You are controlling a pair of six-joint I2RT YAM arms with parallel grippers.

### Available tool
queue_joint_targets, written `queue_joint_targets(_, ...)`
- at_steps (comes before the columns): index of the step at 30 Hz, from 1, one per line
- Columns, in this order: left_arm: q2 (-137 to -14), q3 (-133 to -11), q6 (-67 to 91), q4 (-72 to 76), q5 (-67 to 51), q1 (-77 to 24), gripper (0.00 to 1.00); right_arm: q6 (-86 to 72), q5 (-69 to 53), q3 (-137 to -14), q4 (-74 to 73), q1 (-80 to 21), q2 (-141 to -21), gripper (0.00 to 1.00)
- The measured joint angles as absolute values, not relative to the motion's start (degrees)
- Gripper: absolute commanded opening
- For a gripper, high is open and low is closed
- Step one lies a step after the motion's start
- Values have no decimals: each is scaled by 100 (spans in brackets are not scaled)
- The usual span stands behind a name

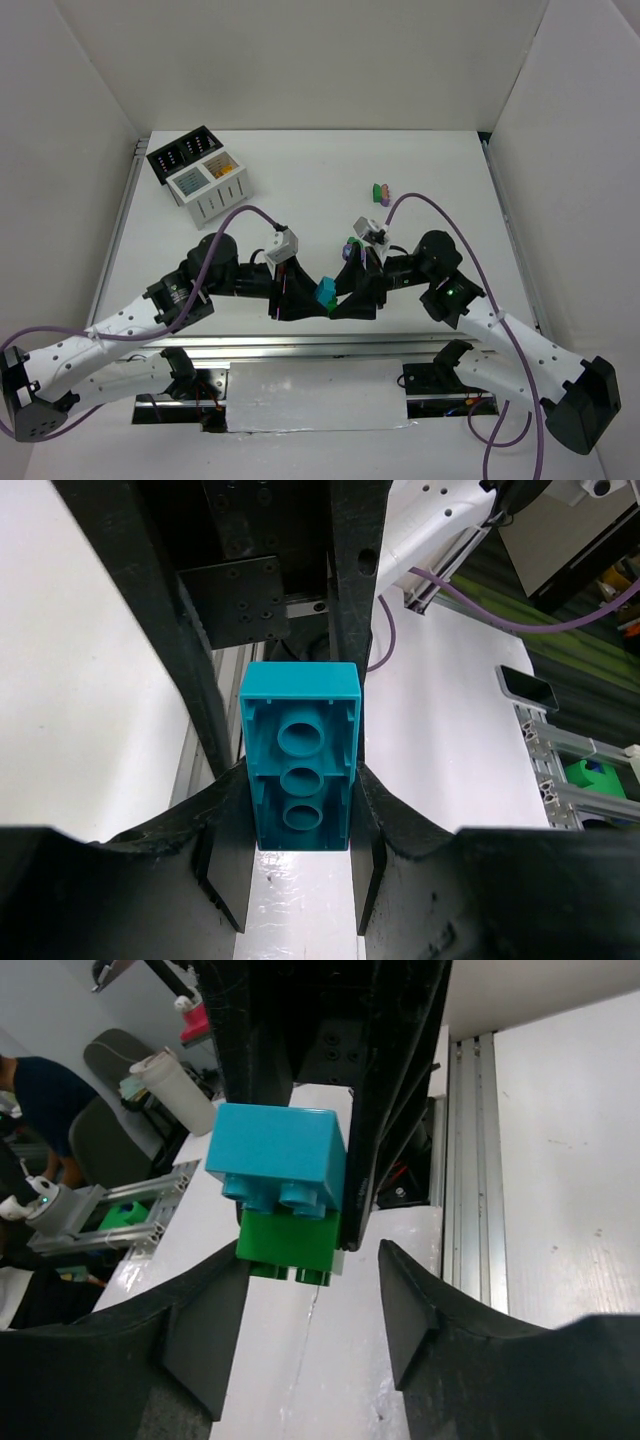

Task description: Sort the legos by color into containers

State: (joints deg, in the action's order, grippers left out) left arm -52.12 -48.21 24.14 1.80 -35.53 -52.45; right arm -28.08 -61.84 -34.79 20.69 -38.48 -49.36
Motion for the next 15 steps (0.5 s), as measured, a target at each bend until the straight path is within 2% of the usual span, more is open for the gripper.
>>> queue_joint_targets(4, -5223, -4821, 2432, 222, -3548, -5238, 0, -2930, -6215, -3435, 2209, -3865, -4842, 42)
queue_joint_targets(7, -5236, -4821, 2445, 298, -3559, -5231, 0, -2961, -6204, -3430, 2222, -3863, -4799, 43)
queue_joint_targets(8, -5240, -4821, 2449, 303, -3568, -5229, 0, -2961, -6193, -3430, 2215, -3863, -4794, 36)
queue_joint_targets(9, -5242, -4821, 2453, 307, -3568, -5227, 0, -2954, -6176, -3430, 2200, -3863, -4790, 14)
queue_joint_targets(10, -5253, -4821, 2460, 309, -3570, -5223, 0, -2950, -6163, -3430, 2182, -3863, -4786, 1)
queue_joint_targets(15, -5288, -4821, 2488, 296, -3590, -5205, 0, -2867, -6136, -3430, 2073, -3865, -4781, 0)
